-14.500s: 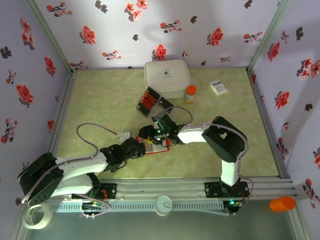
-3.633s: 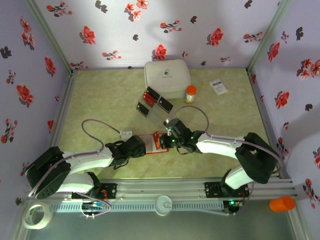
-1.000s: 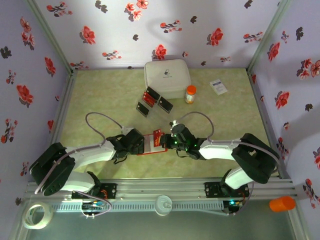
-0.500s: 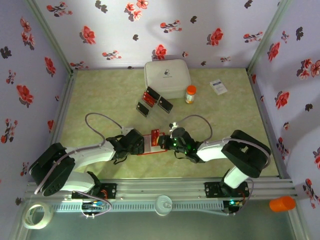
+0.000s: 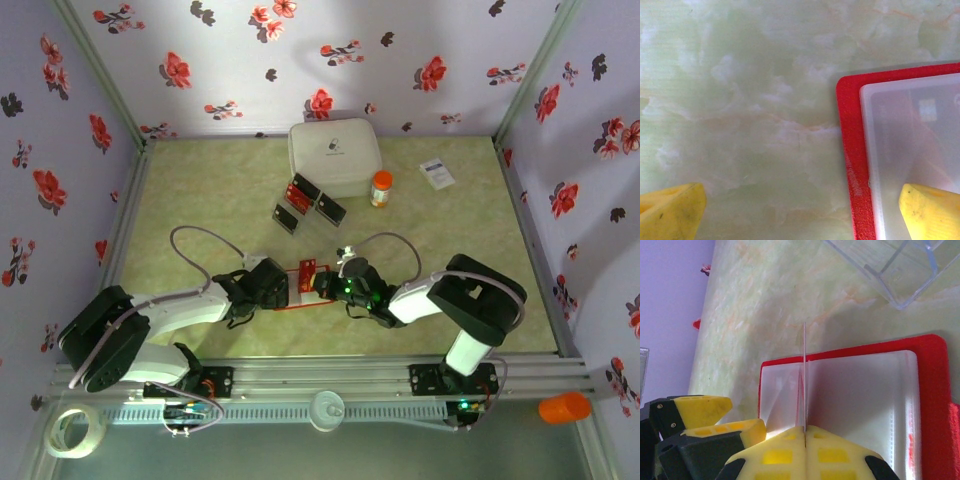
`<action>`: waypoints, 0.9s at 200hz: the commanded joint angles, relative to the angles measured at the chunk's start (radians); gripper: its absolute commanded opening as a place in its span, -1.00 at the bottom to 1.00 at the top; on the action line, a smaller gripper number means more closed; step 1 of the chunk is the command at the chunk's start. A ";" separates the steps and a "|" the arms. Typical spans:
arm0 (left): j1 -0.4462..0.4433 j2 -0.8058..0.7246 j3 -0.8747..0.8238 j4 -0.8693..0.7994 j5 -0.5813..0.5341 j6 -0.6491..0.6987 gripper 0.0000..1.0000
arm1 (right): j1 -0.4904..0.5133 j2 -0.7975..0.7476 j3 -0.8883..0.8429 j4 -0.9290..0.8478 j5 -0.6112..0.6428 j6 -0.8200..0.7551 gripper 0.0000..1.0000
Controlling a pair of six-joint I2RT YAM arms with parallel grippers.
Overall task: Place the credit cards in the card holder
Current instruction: Insert the credit card into the card slot.
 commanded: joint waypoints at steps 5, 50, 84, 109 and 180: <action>0.006 0.014 -0.029 -0.046 0.008 -0.005 1.00 | 0.007 0.025 -0.012 0.058 -0.017 0.021 -1.00; 0.007 0.012 -0.031 -0.045 0.009 -0.007 1.00 | 0.005 0.051 -0.010 0.086 -0.039 0.035 -1.00; 0.007 0.012 -0.031 -0.044 0.009 -0.007 1.00 | 0.005 0.057 -0.014 0.093 -0.049 0.040 -1.00; 0.007 0.012 -0.032 -0.043 0.010 -0.006 1.00 | 0.006 0.046 -0.018 0.093 -0.048 0.041 -1.00; 0.006 0.010 -0.031 -0.044 0.010 -0.007 1.00 | 0.006 -0.008 -0.019 0.049 -0.042 0.027 -1.00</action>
